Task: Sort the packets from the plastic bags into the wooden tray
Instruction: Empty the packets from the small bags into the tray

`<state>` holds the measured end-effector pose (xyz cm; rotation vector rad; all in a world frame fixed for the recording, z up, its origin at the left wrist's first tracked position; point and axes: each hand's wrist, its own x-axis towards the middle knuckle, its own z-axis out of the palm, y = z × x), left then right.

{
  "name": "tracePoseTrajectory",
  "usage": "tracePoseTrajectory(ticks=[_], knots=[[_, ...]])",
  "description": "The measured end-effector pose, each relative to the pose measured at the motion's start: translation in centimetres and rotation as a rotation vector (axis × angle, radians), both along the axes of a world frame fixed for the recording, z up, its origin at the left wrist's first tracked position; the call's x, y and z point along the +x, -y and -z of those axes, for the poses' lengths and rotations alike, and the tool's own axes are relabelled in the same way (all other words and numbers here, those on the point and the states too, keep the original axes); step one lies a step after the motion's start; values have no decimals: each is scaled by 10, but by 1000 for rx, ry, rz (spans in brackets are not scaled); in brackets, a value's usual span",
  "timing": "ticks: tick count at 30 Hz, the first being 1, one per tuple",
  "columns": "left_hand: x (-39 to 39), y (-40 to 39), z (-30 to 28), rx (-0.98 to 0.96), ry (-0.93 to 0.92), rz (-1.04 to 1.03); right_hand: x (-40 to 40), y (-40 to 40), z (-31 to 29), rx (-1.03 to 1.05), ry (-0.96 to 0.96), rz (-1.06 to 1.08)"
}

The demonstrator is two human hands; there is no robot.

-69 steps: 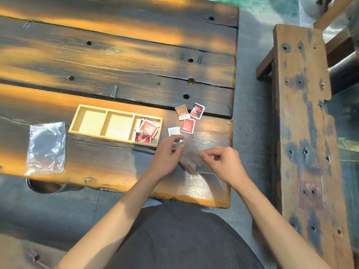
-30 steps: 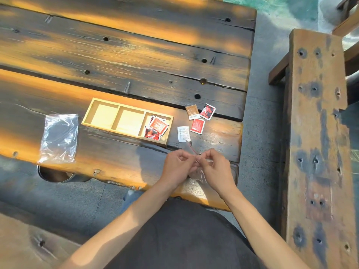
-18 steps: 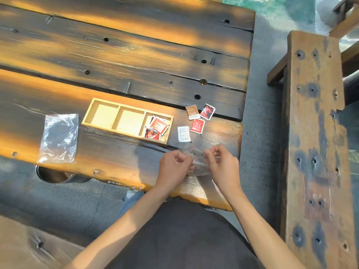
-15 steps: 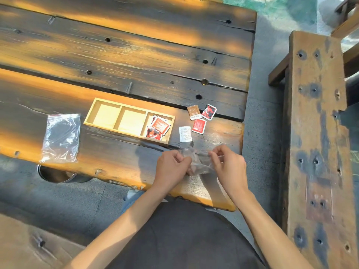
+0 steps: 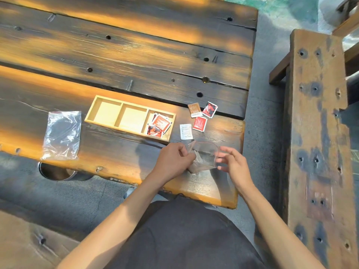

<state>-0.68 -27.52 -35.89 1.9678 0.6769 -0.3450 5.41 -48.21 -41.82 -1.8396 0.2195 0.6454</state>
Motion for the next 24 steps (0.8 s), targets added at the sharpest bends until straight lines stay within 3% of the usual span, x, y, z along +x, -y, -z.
tracePoseTrajectory(ticks=[4, 6, 10, 14, 21, 24], knots=[[3, 2, -1, 5, 23, 37, -26, -4, 43, -178, -59, -379], [4, 1, 0, -7, 17, 48, -33, -16, 56, -193, -28, -455], [3, -2, 2, -38, 24, 72, -35, -44, 72, -225, 89, -312], [1, -9, 10, -84, 25, 81, -36, -61, 81, -204, 62, -196], [-10, -29, 23, -248, 102, 129, -38, -55, 68, -40, 49, -190], [-16, -37, 36, -120, 108, 88, -36, -51, 42, 31, 21, -176]])
